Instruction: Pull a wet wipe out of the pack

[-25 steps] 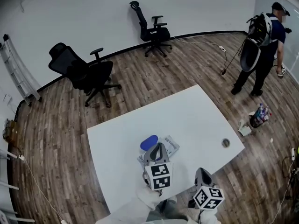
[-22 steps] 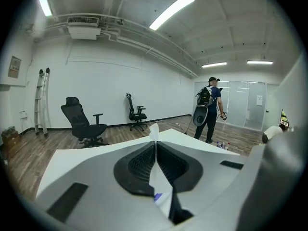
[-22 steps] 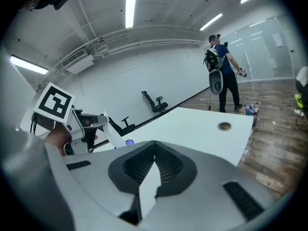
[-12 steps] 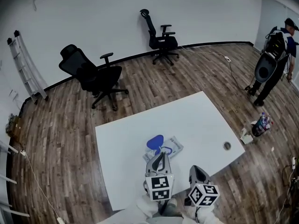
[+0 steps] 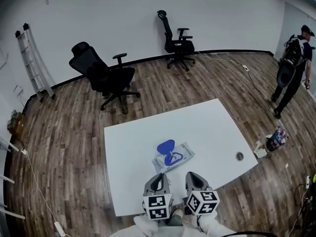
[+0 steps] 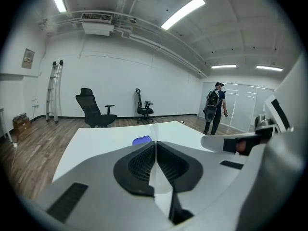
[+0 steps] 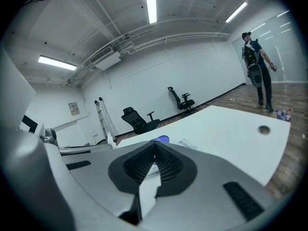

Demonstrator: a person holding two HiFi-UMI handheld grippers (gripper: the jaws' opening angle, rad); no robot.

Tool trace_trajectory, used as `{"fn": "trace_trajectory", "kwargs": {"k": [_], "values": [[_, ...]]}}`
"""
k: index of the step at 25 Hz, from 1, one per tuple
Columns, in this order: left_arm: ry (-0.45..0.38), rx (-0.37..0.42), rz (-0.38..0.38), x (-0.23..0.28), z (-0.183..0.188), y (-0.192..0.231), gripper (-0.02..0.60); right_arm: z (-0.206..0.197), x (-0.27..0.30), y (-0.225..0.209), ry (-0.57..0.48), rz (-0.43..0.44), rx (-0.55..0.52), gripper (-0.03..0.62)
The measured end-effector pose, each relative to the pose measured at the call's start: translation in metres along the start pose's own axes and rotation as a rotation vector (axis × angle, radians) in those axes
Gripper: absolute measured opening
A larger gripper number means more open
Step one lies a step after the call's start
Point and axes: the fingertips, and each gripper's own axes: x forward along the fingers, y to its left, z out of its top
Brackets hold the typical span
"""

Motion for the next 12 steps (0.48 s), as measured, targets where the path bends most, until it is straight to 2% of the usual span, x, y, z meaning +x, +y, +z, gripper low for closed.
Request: {"fn": "trace_trajectory", "kwargs": {"k": [5, 12], "values": [[-0.047, -0.007, 0.055, -0.016, 0.011, 0.011, 0.021, 0.001, 0.002, 0.014, 0.008, 0.051, -0.018, 0.009], [-0.041, -0.013, 0.091, -0.029, -0.001, 0.021, 0.021, -0.017, 0.002, 0.022, 0.041, 0.080, -0.041, 0.009]]}}
